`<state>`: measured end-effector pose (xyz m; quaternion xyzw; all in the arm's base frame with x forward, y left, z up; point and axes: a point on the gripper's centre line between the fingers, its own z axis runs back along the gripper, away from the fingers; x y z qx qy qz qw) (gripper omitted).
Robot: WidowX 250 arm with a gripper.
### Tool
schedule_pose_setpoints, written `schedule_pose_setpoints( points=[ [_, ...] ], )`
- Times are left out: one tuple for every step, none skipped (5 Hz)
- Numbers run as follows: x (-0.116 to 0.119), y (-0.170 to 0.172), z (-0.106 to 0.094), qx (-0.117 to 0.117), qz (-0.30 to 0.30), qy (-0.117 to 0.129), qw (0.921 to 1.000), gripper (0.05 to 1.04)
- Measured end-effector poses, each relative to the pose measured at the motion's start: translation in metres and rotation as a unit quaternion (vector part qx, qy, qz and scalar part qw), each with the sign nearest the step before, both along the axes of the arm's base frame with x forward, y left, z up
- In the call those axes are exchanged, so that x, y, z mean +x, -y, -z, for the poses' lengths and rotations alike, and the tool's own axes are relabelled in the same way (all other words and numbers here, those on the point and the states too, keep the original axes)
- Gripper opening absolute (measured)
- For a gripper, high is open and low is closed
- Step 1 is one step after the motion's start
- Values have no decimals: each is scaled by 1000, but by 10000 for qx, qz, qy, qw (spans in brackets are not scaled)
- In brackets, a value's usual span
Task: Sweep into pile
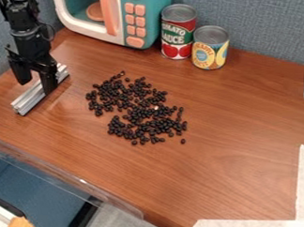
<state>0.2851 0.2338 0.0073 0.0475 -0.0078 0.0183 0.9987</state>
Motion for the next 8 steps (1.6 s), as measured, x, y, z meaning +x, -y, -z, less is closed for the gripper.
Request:
schedule_pose_setpoints(
  points=[
    [1,-2,4,24,-36,-31,10000,1002],
    [0,-2,9,21,-30,-112,9999,946],
    [2,-3,9,70,1,-81,9999,655],
    [4,0,9,84,18,-77,9999,393],
    [4,-1,8,99,-13,-83,9999,381],
    [5,1,8,69,-8,-54,10000,381],
    [20,2,2,7,24,144,9999,381],
    [37,12,8,-56,202,86,9997,381]
  ],
)
